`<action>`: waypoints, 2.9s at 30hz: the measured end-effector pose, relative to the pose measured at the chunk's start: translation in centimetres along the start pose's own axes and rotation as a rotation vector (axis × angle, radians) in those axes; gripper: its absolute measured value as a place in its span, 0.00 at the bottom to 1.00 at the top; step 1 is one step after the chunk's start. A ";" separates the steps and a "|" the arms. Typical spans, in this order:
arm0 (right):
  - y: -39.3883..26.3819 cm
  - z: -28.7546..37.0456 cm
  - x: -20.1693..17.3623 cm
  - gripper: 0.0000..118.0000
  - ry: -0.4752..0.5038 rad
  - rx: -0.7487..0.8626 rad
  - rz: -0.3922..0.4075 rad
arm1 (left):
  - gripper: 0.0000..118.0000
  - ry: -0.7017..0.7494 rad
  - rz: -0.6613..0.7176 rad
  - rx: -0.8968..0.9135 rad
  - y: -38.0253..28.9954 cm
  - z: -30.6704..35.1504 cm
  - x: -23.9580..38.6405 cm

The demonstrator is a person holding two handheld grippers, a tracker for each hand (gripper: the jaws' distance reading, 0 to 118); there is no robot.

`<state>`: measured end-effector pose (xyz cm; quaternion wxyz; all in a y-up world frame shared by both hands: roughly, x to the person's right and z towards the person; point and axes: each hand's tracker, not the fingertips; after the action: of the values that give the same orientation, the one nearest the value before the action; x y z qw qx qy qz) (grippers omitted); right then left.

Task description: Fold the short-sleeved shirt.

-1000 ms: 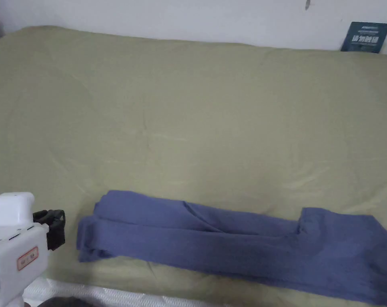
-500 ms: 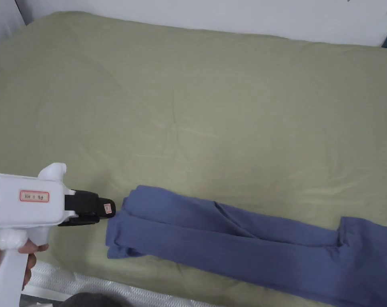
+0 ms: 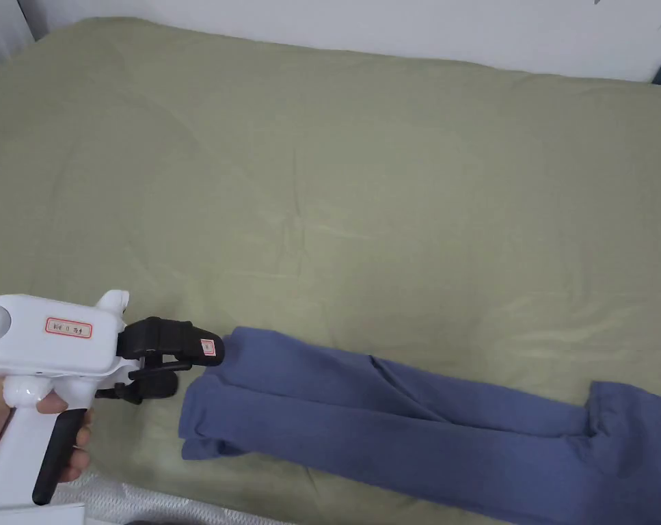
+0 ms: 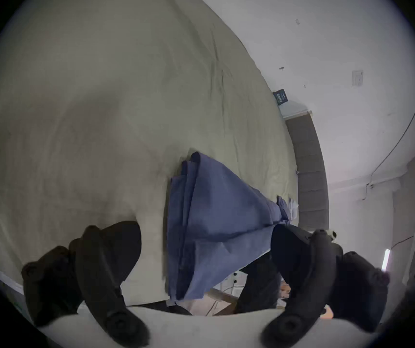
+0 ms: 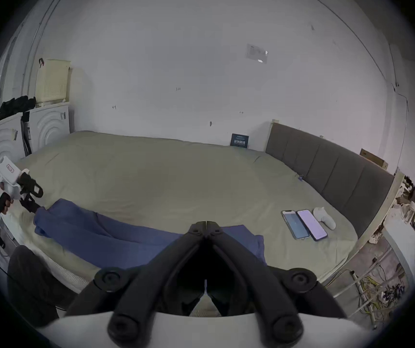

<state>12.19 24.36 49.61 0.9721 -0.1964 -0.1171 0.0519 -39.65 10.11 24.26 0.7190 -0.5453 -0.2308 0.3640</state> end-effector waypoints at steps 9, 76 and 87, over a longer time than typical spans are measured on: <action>-0.3 0.1 -0.4 0.00 0.007 -0.031 0.014 | 0.91 -0.218 0.093 -0.091 -0.1 -4.7 -2.7; -2.8 -1.6 4.3 0.00 0.052 -0.037 -0.062 | 0.00 0.064 -0.191 -0.077 -7.6 -17.3 15.4; -2.4 -1.8 4.5 0.00 0.031 -0.059 -0.024 | 0.00 0.021 -0.310 -0.192 -11.0 -23.3 17.0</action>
<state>17.08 22.17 49.87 0.9682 -0.2243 -0.1061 0.0336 -8.97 7.37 26.69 0.7136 -0.5730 -0.3380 0.2195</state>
